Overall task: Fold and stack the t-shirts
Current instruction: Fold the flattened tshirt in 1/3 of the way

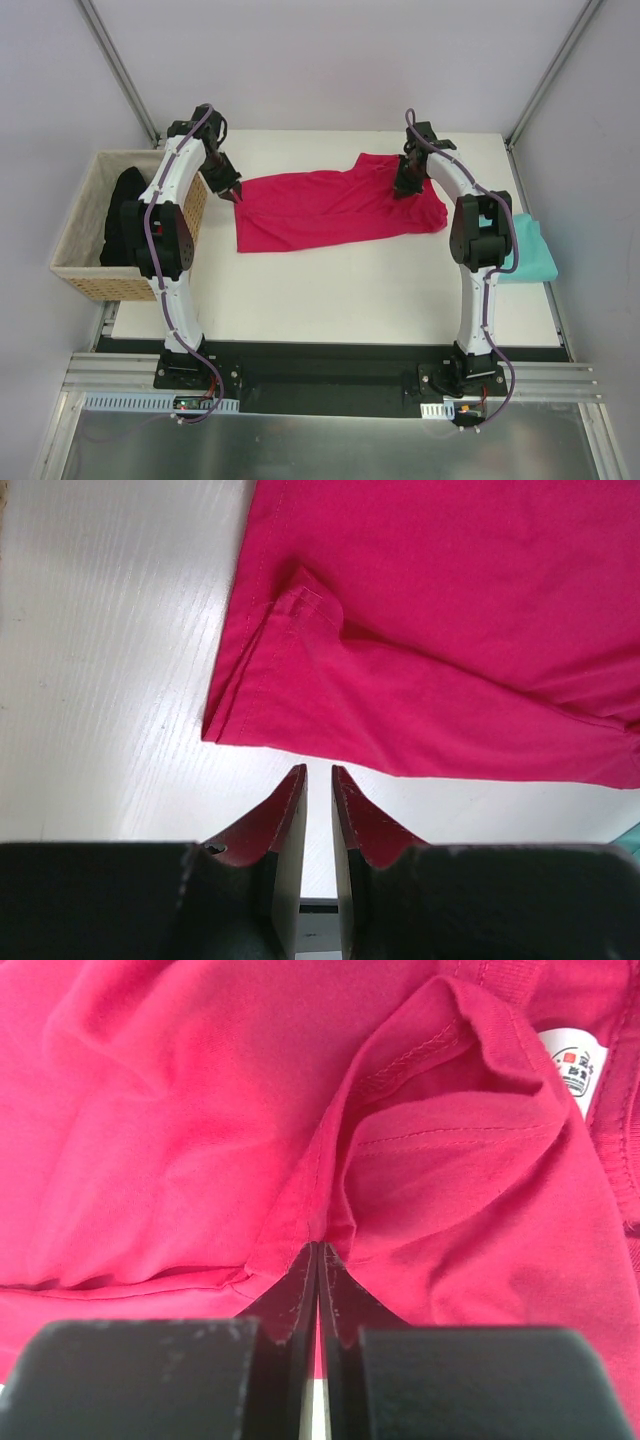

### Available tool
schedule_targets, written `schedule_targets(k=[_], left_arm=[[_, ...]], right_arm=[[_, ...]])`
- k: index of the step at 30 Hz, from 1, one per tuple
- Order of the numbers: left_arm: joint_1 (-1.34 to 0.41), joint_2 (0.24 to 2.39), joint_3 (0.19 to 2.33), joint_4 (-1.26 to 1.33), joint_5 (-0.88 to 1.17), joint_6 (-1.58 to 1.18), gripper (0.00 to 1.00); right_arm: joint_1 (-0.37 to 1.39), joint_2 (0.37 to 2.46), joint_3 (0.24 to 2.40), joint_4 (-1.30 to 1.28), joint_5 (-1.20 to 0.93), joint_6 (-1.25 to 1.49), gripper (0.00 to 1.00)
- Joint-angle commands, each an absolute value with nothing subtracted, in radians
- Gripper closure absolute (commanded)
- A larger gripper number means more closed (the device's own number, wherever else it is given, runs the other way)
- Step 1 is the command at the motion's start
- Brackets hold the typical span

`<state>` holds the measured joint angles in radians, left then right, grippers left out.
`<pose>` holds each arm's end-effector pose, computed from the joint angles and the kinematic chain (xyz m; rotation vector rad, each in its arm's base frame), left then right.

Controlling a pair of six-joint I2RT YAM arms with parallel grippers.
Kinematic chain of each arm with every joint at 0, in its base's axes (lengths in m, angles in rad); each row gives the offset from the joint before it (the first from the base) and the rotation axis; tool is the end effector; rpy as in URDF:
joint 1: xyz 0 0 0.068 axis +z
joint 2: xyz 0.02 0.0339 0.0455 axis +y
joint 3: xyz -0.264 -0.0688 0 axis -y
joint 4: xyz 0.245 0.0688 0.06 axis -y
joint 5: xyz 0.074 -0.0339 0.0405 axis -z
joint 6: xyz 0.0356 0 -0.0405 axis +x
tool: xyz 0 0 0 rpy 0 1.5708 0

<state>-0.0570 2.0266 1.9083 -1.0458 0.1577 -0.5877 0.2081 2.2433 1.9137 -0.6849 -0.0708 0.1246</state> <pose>0.4287 -0.0301 0.2810 -0.6852 2.6940 -0.3899 0.4823 0.1044 0.2045 -0.1346 2.5930 0.2134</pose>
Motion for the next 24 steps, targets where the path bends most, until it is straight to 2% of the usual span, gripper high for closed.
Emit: schedule_targets(k=[1,24], left_arm=[[-0.049,2.011,1.91,-1.075,0.176,-0.589,0.85],[-0.049,2.023,1.925,-1.074,0.179,-0.572,0.85]], right_arm=[[0.213,2.206,1.97,-0.69,-0.104,0.127,0.99],[0.239,2.273,2.12,-0.683,-0.219,0.103,0.98]])
